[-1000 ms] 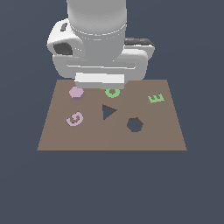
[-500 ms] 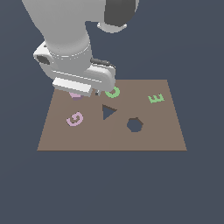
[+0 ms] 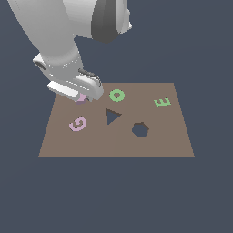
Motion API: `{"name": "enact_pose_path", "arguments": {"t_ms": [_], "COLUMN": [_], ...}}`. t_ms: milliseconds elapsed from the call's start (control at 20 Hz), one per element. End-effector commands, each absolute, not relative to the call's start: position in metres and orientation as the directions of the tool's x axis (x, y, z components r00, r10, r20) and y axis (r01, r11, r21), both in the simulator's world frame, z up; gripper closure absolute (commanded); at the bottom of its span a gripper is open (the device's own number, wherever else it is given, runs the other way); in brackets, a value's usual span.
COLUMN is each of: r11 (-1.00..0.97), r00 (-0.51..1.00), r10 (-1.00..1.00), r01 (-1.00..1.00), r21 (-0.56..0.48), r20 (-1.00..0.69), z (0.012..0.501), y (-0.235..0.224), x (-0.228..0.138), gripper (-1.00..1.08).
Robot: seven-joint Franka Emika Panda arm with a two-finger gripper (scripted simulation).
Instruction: Insert a designated object into the corresponding slot on a board.
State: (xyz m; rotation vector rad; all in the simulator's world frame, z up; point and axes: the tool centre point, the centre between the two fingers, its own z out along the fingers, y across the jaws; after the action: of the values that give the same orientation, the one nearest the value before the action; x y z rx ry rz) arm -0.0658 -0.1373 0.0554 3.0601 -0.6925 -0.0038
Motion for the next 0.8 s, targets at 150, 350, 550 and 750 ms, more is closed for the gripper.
{"name": "enact_pose_path", "arguments": {"t_ms": [150,350,550,750], "r11": [-0.893,-0.894,-0.894,-0.894], "r00": [0.893,0.894,0.894,0.894], "r10": [-0.450,-0.448,-0.448,-0.448], "r01": [-0.450,-0.448,-0.448,-0.448], "r21": [0.001,0.001,0.001,0.000], "r20": [0.000,-0.001,0.000,0.000], "z": [0.050,0.050,0.042,0.031], "y": [-0.142,-0.141,-0.141,-0.141], "x": [-0.069,-0.069,-0.069,-0.069], "gripper": [-0.92,-0.92,-0.92,-0.92]}}
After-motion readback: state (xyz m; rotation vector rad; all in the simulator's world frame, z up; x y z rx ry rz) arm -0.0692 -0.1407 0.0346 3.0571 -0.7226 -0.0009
